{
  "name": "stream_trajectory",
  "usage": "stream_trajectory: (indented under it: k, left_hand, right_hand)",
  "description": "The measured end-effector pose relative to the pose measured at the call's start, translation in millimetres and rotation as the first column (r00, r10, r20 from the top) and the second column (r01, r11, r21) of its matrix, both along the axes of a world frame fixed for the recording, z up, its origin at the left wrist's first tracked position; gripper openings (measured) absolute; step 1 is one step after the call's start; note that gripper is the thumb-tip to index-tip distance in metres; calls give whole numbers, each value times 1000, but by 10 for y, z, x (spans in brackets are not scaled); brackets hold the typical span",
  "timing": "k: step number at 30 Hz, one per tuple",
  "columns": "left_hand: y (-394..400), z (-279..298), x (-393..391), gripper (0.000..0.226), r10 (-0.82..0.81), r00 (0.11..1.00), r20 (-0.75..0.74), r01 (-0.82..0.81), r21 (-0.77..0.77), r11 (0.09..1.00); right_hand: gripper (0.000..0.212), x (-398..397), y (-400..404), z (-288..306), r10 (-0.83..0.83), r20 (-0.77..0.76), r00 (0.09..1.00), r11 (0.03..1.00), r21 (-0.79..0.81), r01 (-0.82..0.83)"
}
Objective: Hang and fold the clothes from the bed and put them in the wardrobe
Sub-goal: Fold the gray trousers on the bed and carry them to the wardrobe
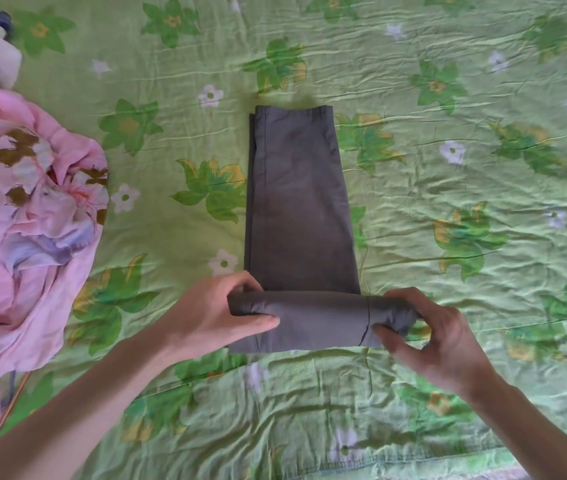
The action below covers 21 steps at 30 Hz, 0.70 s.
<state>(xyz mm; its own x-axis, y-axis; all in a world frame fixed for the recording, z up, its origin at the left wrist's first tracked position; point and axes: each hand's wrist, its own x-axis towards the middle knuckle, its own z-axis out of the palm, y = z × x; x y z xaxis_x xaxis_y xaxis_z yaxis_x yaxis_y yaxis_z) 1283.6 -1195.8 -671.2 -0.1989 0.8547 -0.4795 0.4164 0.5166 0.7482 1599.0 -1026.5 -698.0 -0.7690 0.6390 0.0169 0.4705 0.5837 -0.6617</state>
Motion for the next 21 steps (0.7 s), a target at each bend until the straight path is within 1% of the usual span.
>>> stream_trajectory:
  k: [1,2,3,5,6,7,9,12,13,14,15,16,17,19,21]
  left_hand:
    - [-2,-32,-9,31,106,992,67,-106,0,994]
    - [0,-65,-10,35,216,966,141,-219,-1,976]
    - [4,-95,-6,38,322,921,220,-329,-8,944]
    - [25,-159,7,45,466,817,338,-487,-26,873]
    - [43,-202,11,46,502,789,354,-528,-26,849]
    - [62,-252,20,43,522,778,350,-550,-22,835]
    - [108,-359,51,29,544,777,318,-571,-10,821]
    - [196,-473,144,13,611,763,208,-633,57,772]
    - [224,-473,192,14,635,757,154,-651,92,753]
    - [235,-476,246,19,643,764,60,-644,150,751]
    - [228,-480,307,27,625,776,-83,-595,233,769]
    - [212,-488,370,35,576,782,-238,-501,311,808]
    - [188,-497,437,41,508,783,-357,-383,366,848]
    - [140,-523,556,48,322,802,-503,-131,378,917]
    - [82,-591,626,53,138,772,-621,82,312,947]
  right_hand:
    - [30,-28,3,-10,-29,-5,1000,1000,-13,29]
    - [27,-54,13,-36,-55,-5,998,998,-21,55]
    - [28,-89,24,-64,-93,2,996,995,-38,93]
    - [39,-174,59,-127,-200,36,979,974,-104,203]
    - [46,-220,84,-165,-248,63,967,958,-134,255]
    - [51,-278,109,-201,-289,93,953,942,-150,300]
    - [53,-396,147,-261,-356,115,927,914,-162,371]
    - [45,-582,153,-350,-435,77,897,879,-179,441]
    - [39,-635,134,-370,-453,72,888,874,-162,459]
    - [39,-677,109,-385,-472,64,879,872,-115,476]
    - [43,-705,82,-401,-485,44,873,873,-38,486]
    - [45,-717,53,-414,-473,10,881,880,65,471]
    - [45,-721,21,-422,-427,-22,904,889,172,424]
    - [46,-703,-44,-442,-259,-38,965,915,310,257]
    - [49,-666,-103,-490,-89,18,996,930,359,76]
